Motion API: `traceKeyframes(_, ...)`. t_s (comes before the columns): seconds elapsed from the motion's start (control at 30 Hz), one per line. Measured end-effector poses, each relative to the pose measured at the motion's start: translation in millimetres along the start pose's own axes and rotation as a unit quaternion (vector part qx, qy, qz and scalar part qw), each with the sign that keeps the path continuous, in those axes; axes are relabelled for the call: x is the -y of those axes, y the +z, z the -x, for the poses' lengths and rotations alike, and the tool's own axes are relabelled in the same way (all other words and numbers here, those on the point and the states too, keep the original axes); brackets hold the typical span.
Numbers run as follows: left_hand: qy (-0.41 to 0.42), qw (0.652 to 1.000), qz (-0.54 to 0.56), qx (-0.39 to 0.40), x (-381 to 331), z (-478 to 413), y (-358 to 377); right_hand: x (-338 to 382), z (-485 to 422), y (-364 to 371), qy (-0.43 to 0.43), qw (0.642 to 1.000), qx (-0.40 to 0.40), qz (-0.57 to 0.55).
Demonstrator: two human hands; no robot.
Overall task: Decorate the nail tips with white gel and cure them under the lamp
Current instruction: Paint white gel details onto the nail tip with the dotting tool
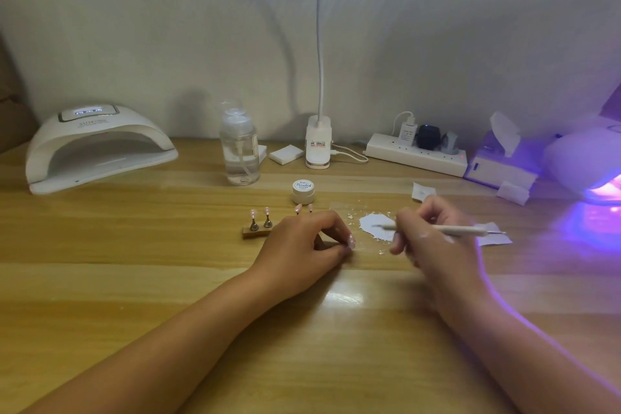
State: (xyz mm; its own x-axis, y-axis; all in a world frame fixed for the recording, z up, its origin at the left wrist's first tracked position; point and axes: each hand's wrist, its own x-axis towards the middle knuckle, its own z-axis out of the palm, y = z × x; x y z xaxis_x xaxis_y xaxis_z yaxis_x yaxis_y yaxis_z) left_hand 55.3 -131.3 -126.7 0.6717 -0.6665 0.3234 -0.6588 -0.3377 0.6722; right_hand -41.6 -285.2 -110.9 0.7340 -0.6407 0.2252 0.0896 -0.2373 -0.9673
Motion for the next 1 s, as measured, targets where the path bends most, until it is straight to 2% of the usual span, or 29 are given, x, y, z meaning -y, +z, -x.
traceKeyframes(0.13,0.006,1.0,-0.005,0.003,-0.1,0.2,-0.6,-4.5,12.2,15.5,0.033,0.998,0.052,0.0)
traceKeyframes(1.0,0.008,1.0,-0.005,0.001,-0.4,-0.1,-0.7,-6.7,9.8,15.4,0.02,0.999,0.042,0.006)
